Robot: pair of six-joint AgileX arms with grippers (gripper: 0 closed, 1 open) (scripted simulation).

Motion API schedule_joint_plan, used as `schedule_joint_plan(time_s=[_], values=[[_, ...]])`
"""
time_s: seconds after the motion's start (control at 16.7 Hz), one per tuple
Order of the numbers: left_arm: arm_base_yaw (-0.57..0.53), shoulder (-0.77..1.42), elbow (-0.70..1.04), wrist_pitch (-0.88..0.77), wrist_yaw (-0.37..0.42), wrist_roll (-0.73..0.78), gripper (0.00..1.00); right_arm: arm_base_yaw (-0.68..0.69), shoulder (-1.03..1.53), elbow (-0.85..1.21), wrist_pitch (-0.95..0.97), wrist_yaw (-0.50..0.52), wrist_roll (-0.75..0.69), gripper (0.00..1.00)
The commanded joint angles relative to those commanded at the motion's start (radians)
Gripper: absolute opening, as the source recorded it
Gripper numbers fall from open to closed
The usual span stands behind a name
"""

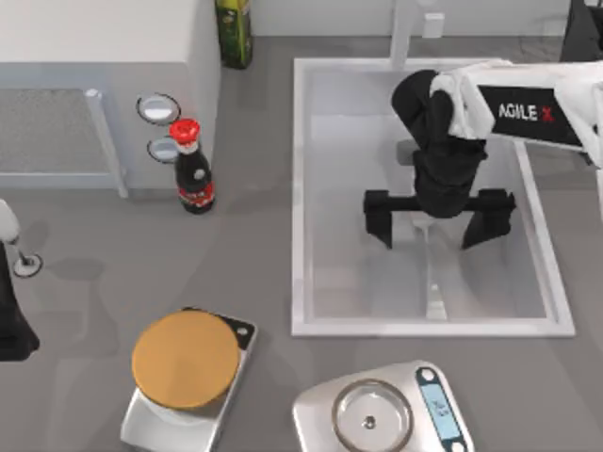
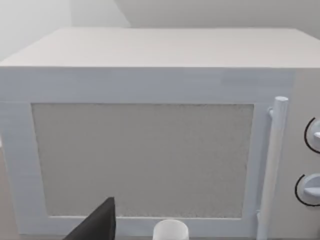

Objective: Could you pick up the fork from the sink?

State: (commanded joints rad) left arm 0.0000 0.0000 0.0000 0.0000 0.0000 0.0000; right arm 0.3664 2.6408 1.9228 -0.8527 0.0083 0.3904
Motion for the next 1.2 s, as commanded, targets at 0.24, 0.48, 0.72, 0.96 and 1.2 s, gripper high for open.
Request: schedule_joint_plan(time_s=[0.24, 0.48, 0.72, 0.96, 1.2], values=[[0.0, 0.0, 0.0, 0.0, 0.0, 0.0, 1.0, 0.0, 0.0, 0.0, 0.0, 0.0, 0.0, 0.7], [0.0, 0.0, 0.0, 0.0, 0.0, 0.0, 1.0, 0.0, 0.0, 0.0, 0.0, 0.0, 0.0, 0.4], [0.0, 0.0, 0.0, 0.0, 0.0, 0.0, 1.0, 0.0, 0.0, 0.0, 0.0, 0.0, 0.0, 0.1], [0.0, 0.0, 0.0, 0.0, 0.0, 0.0, 1.0, 0.0, 0.0, 0.0, 0.0, 0.0, 0.0, 0.0], [0.0, 0.0, 0.0, 0.0, 0.0, 0.0, 1.0, 0.0, 0.0, 0.0, 0.0, 0.0, 0.0, 0.0]])
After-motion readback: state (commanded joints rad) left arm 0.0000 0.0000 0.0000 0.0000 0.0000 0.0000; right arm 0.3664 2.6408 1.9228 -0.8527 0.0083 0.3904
